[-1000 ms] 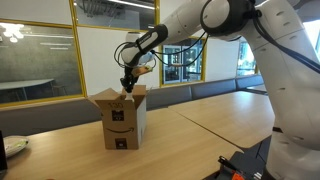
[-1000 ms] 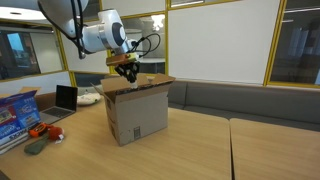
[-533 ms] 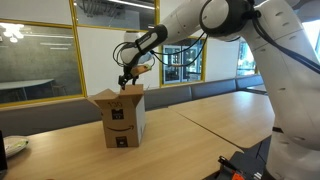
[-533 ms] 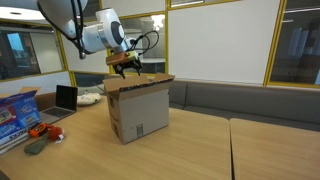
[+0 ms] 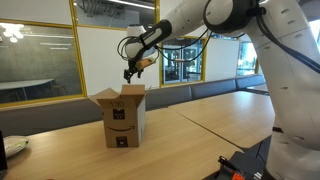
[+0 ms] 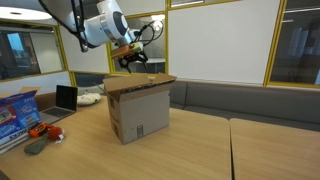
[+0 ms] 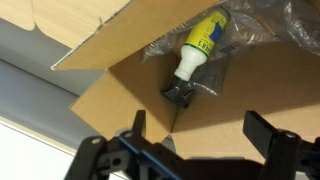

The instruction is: Pick up the plastics and the bottle from the table and put them in the box

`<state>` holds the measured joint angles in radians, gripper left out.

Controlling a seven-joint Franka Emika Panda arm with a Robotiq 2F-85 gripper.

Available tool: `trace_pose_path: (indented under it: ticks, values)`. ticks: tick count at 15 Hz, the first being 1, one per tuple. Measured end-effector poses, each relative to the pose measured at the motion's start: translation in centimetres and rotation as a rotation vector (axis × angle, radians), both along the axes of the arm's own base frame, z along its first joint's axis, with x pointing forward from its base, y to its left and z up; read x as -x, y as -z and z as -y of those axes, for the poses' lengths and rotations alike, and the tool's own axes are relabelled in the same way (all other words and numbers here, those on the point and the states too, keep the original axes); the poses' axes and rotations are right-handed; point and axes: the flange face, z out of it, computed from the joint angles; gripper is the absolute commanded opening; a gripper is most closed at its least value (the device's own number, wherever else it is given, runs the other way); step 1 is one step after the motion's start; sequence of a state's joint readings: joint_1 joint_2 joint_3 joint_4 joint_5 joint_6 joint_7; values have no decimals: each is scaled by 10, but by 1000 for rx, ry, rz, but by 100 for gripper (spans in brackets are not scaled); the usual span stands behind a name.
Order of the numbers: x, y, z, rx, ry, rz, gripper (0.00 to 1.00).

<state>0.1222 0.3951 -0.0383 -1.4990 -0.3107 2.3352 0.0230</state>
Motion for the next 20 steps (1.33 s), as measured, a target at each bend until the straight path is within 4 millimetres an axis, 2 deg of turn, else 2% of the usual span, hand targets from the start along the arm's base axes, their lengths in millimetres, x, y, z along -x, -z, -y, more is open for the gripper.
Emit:
trace_pose_path:
  ticks: [5,8,11,13,15,17,20]
  values:
    - [32,-56,41,106,85,-44,100]
    - [65,-87,69,122,147,-74,100]
    - [104,-103,100,108,211,-114,100]
    - [134,-104,122,74,251,-147,100]
    - [162,-95,138,23,277,-189,100]
    - [189,-79,150,-35,288,-237,100]
    - [221,-49,155,-123,284,-306,100]
